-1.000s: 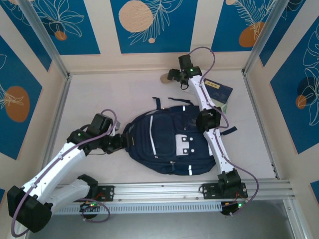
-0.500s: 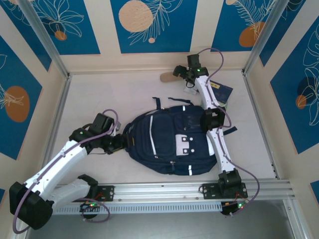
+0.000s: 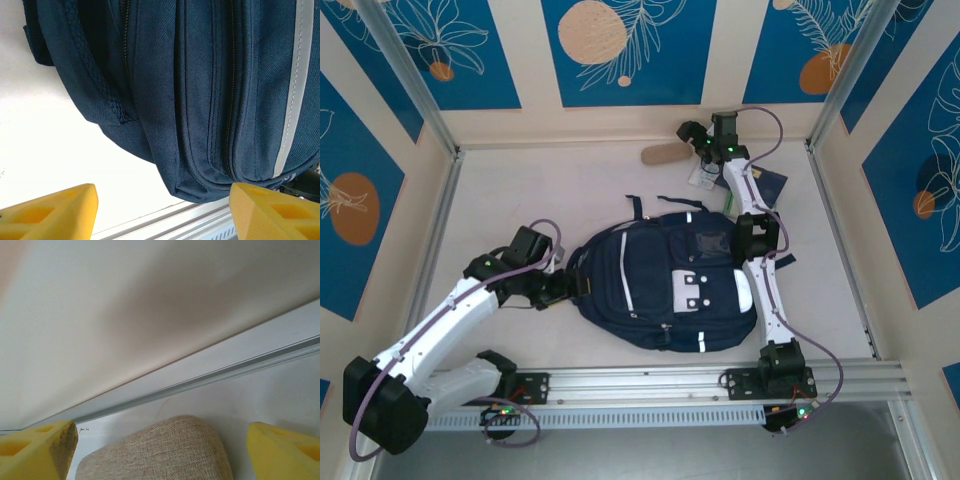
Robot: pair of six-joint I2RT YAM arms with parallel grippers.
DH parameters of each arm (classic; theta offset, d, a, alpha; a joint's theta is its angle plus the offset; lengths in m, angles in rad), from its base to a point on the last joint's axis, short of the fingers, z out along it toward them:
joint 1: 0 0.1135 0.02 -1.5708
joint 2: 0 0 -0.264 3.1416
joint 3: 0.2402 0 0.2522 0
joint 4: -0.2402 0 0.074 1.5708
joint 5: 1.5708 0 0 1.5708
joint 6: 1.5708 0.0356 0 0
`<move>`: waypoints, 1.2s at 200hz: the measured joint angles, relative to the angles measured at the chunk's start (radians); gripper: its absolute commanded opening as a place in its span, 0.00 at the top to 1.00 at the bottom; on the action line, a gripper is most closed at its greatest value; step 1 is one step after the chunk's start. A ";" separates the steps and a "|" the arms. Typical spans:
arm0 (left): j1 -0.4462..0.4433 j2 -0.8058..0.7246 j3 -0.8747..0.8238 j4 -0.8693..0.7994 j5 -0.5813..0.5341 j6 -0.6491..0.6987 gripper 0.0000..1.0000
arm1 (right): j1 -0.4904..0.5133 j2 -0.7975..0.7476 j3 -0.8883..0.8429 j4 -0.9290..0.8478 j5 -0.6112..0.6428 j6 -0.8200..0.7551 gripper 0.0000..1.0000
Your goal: Pack books, pencil case, and school supplies into a backpack
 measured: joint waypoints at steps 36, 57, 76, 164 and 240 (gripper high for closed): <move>0.000 0.014 0.000 0.000 0.001 0.009 0.30 | -0.007 0.011 -0.010 0.057 -0.085 0.041 0.16; 0.000 0.036 0.000 0.001 0.004 0.010 0.30 | -0.012 0.015 -0.004 0.042 -0.140 0.028 0.17; 0.000 0.045 0.000 0.006 0.008 0.010 0.30 | -0.008 0.022 0.030 -0.030 -0.182 -0.004 0.19; 0.000 -0.015 -0.009 0.031 0.008 0.006 0.30 | 0.047 0.031 0.152 -0.365 -0.201 -0.179 0.13; 0.000 -0.063 -0.038 0.006 0.006 0.010 0.30 | 0.119 0.015 0.163 -0.447 0.022 -0.376 0.09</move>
